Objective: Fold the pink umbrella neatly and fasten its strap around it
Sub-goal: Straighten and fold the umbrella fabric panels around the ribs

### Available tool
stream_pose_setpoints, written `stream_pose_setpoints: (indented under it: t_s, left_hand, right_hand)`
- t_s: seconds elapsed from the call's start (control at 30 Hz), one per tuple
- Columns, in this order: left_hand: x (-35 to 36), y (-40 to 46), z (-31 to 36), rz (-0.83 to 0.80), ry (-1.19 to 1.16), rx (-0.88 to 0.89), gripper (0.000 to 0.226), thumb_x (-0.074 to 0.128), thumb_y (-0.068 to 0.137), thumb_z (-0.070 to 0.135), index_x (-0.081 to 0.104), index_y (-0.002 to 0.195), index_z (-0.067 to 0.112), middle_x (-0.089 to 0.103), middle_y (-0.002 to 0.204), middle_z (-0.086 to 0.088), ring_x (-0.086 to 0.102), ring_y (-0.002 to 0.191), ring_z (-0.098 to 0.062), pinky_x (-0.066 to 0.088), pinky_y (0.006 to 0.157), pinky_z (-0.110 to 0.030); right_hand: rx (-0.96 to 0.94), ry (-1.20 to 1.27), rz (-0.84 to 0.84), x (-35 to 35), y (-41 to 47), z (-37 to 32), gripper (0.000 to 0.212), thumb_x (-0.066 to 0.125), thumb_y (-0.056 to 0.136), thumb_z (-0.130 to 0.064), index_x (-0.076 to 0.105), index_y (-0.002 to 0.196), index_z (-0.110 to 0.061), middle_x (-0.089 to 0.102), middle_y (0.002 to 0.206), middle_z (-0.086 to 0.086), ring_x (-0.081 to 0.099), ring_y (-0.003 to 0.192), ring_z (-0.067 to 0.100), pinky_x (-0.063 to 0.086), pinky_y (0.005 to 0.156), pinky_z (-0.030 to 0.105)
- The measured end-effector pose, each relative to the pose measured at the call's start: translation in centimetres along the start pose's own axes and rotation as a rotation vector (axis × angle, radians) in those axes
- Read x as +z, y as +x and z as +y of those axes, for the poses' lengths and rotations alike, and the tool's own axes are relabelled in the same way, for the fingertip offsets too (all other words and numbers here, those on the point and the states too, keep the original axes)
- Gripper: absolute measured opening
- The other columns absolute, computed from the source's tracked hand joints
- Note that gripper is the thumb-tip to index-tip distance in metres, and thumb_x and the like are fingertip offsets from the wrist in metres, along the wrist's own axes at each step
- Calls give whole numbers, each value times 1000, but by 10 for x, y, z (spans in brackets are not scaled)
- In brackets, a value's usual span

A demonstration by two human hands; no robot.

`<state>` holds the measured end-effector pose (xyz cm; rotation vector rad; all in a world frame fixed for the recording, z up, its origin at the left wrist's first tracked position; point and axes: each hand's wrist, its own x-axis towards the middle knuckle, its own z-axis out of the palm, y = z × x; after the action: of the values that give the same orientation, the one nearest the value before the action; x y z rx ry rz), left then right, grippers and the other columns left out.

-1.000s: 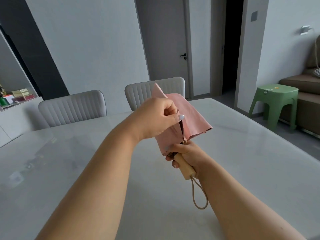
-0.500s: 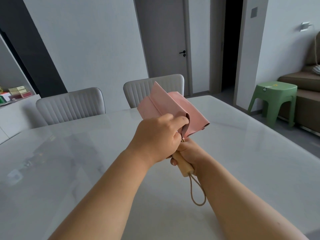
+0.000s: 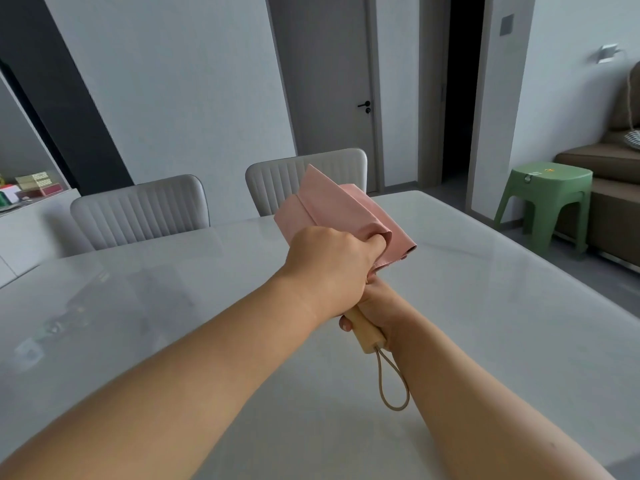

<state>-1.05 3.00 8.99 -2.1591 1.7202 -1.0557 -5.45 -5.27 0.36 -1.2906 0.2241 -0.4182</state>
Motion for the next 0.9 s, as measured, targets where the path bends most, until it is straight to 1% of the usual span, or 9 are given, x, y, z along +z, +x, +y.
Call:
stream_pose_setpoints:
  t_s: [0.1,0.17,0.33,0.43,0.53,0.6,0.7,0.8,0.9]
  left_hand:
    - [-4,1,-5,-10,34,58,36,38,99,24,38,135,23,67,106,-7,57,76,-27,37,59,-32]
    - [-5,0,-12,32,-40,37,34,38,96,24,42,130,22,67,106,-6,52,74,-25,35,60,-30]
    - [13,-13,-30,168,-227,59,41,45,80,18,63,116,17,60,63,-6,39,46,-22,40,44,-27]
    - [24,-15,-33,193,-261,86,48,45,80,21,64,124,22,62,66,-4,33,50,-16,45,46,-25]
    - [24,-17,-37,204,-293,103,49,37,84,27,66,123,22,64,69,-3,39,49,-17,41,49,-22]
    - [25,-16,-34,193,-224,137,51,36,85,30,66,124,22,64,65,-6,50,45,-23,45,46,-25]
    - [24,-10,-29,205,-117,194,50,36,85,31,70,119,20,62,59,-8,54,41,-27,45,42,-27]
    - [26,-4,-32,236,-191,197,44,35,90,32,71,111,18,69,69,-7,63,51,-30,54,47,-32]
    - [21,-3,-42,129,-537,77,33,46,100,45,66,117,26,73,97,2,66,83,-21,49,66,-24]
  right_hand:
    - [2,5,13,0,1,1,23,57,67,-8,62,89,-5,65,67,9,60,53,17,44,41,25]
    - [6,4,20,-1,1,0,23,62,67,-8,63,89,-6,65,70,11,60,54,18,44,41,26]
    - [3,-5,32,-2,0,-2,9,64,84,2,65,82,-7,63,65,7,59,56,19,43,43,25]
    - [12,-10,37,-2,-1,-2,8,65,84,0,66,81,-7,63,65,7,59,57,20,44,43,26]
    - [18,-19,35,-1,-1,-2,5,65,84,0,66,84,-5,64,65,7,60,57,20,45,44,26]
    - [26,-28,49,-1,0,-1,7,63,85,2,65,84,-4,64,68,9,60,58,19,45,45,27]
    - [29,-29,54,0,1,1,10,58,86,6,64,87,-2,64,75,14,60,58,19,45,43,26]
    - [39,-46,62,0,2,1,10,62,85,4,63,94,-2,63,75,13,60,56,19,45,43,26]
    - [49,-36,80,-1,3,1,25,65,86,0,59,110,0,62,83,15,62,56,18,46,43,26]
